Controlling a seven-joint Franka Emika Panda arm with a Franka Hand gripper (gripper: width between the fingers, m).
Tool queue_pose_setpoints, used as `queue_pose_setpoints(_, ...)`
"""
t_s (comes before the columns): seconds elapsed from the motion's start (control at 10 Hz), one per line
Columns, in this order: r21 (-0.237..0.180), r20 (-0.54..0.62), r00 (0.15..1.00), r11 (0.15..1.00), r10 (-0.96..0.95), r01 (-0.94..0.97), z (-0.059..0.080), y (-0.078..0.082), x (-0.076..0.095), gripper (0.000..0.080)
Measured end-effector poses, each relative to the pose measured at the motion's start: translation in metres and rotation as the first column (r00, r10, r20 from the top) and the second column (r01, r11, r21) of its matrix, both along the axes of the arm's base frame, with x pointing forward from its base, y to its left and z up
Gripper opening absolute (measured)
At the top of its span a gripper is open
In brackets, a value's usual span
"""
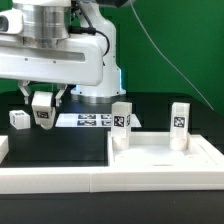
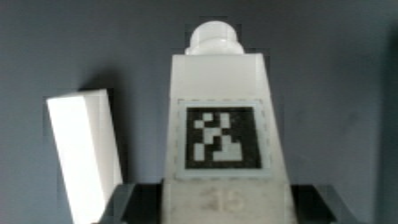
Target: Assemble square table
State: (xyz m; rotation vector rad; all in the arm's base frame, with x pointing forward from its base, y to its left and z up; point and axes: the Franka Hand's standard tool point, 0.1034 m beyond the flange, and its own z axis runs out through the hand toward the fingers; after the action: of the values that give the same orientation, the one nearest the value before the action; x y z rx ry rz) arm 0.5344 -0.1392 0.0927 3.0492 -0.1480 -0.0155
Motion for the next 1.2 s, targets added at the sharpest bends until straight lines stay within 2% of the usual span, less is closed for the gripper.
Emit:
queue_pose_setpoints(0.2, -0.032, 0.081, 0.997, 0.999, 0.012, -0.01, -0.003, -0.005, -0.002, 0.029)
queue_pose_setpoints(0.3, -0.023, 0.063, 0.998, 1.0, 0.01, -0.008, -0.003, -0.001, -0.002, 0.029)
queue_pose_setpoints(0.4, -0.022, 0.075, 0.997, 1.0, -0.017, 0.018, 0.001, 0.012, 0.008, 0.029)
queue_pose_setpoints(0.5, -0.017, 0.081, 0.996, 0.999, -0.028, 0.03, 0.009, 0.031, 0.022, 0.029)
queue_pose_setpoints(0.6, -0.007, 0.081, 0.996, 0.999, -0.035, 0.036, 0.02, 0.044, 0.038, 0.029)
queue_pose_setpoints(0.7, -0.002, 0.095, 0.995, 0.999, -0.04, 0.041, 0.024, 0.045, 0.045, 0.029)
queue_pose_setpoints(1.1, 0.001, 0.095, 0.994, 0.999, -0.05, 0.051, 0.023, 0.049, 0.044, 0.029)
queue_pose_setpoints(1.2, 0.012, 0.105, 0.993, 0.998, -0.056, 0.055, 0.027, 0.066, 0.048, 0.029)
